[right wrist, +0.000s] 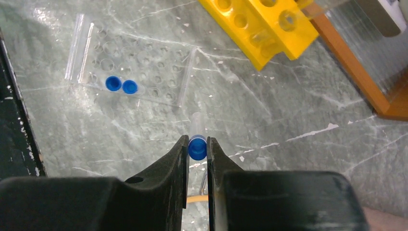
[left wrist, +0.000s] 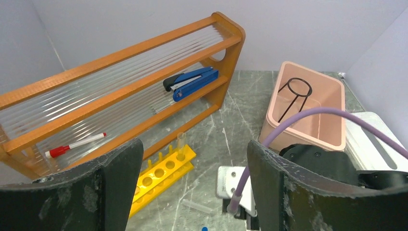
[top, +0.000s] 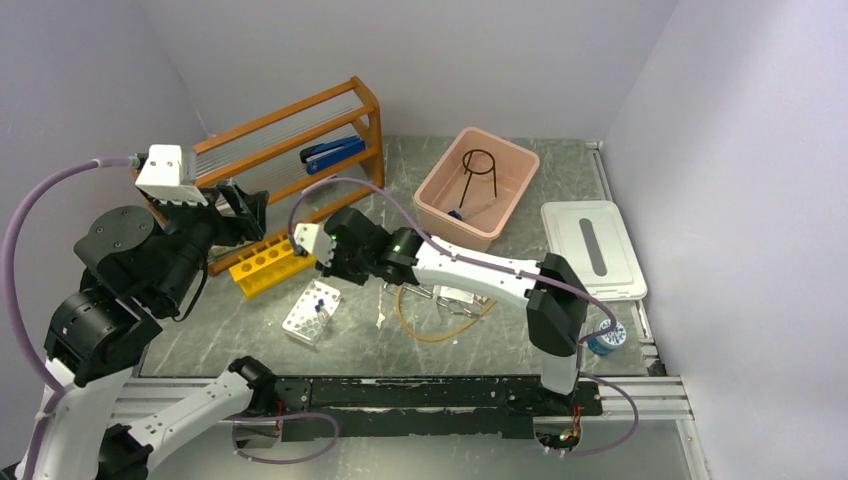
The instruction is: Organize the chemistry lab equipment
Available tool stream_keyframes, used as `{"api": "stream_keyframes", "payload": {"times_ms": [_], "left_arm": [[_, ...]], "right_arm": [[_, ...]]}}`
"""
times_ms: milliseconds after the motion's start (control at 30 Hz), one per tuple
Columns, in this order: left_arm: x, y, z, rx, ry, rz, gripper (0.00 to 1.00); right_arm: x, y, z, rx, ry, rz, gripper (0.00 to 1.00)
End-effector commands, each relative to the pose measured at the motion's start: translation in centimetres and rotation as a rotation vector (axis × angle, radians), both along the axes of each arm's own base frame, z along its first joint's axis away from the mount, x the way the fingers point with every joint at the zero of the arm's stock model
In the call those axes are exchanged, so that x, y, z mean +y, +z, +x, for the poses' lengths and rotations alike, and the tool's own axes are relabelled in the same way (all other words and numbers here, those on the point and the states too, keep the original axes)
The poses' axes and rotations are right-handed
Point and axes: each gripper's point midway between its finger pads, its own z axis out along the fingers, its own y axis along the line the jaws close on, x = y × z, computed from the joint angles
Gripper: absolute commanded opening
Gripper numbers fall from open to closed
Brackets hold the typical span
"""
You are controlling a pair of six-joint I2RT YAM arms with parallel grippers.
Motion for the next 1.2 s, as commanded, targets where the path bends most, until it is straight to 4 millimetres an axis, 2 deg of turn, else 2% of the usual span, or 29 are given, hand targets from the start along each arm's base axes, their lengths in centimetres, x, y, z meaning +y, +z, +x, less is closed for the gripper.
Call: {"api": "stream_keyframes", "payload": {"times_ms": [0,167,400,567,900,1167], "left_arm": [[0.6,0.2,-0.5,0.004,0.015,0.003,0.82],[0.6,0.7,-0.6,-0.008,0.010,-0.014,0.81],[2.0,1.8,-1.3,-0.062,0.055,-0.039,0.80],[2.4,2.1,-1.8,-0.077,0.060,-0.050,0.81],[2.1,1.4,-1.3,-0.050,0.058,-0.031,0.80],[2.5,1.6,-1.6,-0.069,0.068,-0.043,0.80]], "right_arm": [[0.7,-0.5,-1.3,-0.039,0.077,-0.071,0.10],[2.2,-0.9,-2.7,-0.020,0.142,-0.079,0.10],[3.6,-1.0,-4.4,0.014,0.222,-0.065,0.10],[3.9,-1.9,-4.1,0.008,0.223,-0.085,0.09],[4.5,-3.3,-4.1,0.018,0.248,-0.101,0.09],[4.3,-4.4,-4.0,0.025,0.244,-0.131,0.09]]}}
